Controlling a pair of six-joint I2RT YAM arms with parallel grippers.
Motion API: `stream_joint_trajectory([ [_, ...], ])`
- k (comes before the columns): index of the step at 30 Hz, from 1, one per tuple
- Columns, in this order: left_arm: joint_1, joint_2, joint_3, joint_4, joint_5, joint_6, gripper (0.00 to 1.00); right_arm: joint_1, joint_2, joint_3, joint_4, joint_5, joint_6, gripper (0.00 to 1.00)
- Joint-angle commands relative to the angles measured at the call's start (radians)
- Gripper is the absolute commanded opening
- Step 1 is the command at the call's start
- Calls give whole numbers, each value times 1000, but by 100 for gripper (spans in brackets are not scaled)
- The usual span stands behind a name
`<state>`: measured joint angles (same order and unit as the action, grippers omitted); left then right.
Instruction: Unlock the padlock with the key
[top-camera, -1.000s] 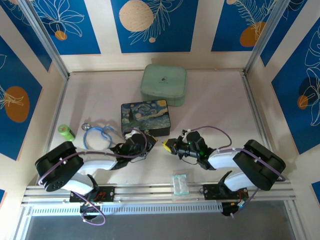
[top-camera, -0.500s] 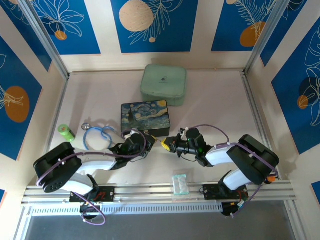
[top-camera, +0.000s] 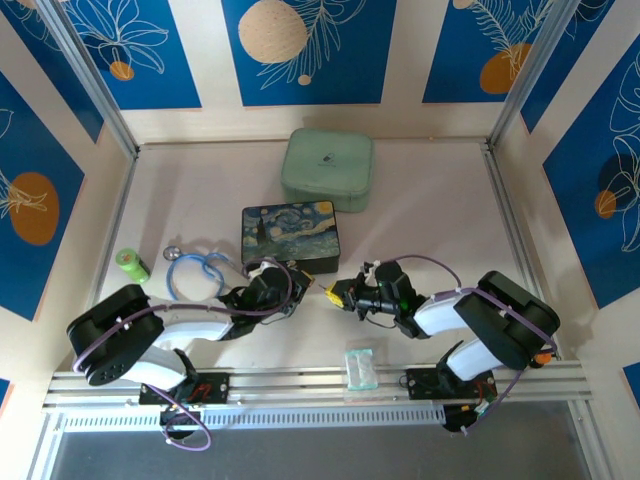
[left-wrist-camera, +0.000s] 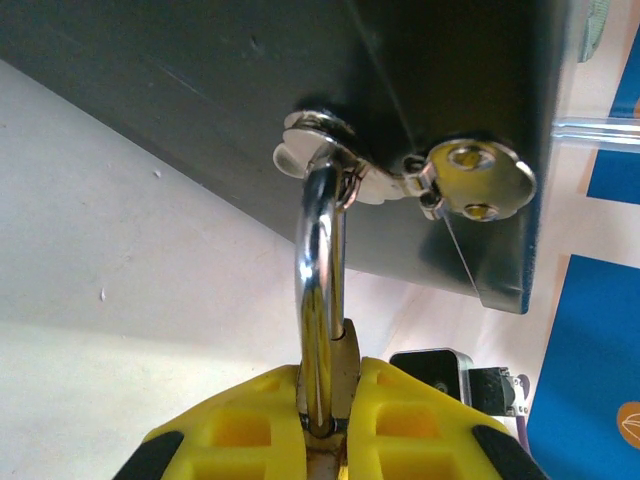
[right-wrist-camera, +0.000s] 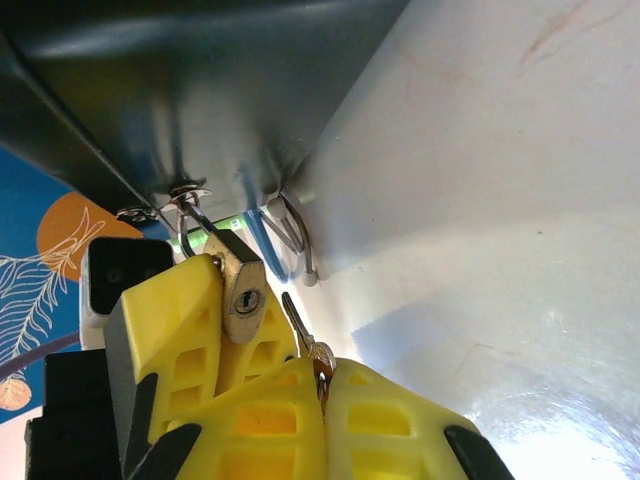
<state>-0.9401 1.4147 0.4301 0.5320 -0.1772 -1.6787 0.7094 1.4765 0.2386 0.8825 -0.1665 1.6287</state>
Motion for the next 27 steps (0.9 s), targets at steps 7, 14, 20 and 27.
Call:
stream_joint_trajectory([
  [7,-5,-4,35,46,-10,2,0,9,20,34,41,-30,-22,0],
  [14,-5,14,32,70,5,-7,0,25,95,48,133,-23,-6,0],
  [20,-5,34,30,91,25,-13,0,27,85,47,112,-15,-22,0],
  [27,-6,30,54,117,79,9,0,-18,176,84,185,-107,-41,0],
])
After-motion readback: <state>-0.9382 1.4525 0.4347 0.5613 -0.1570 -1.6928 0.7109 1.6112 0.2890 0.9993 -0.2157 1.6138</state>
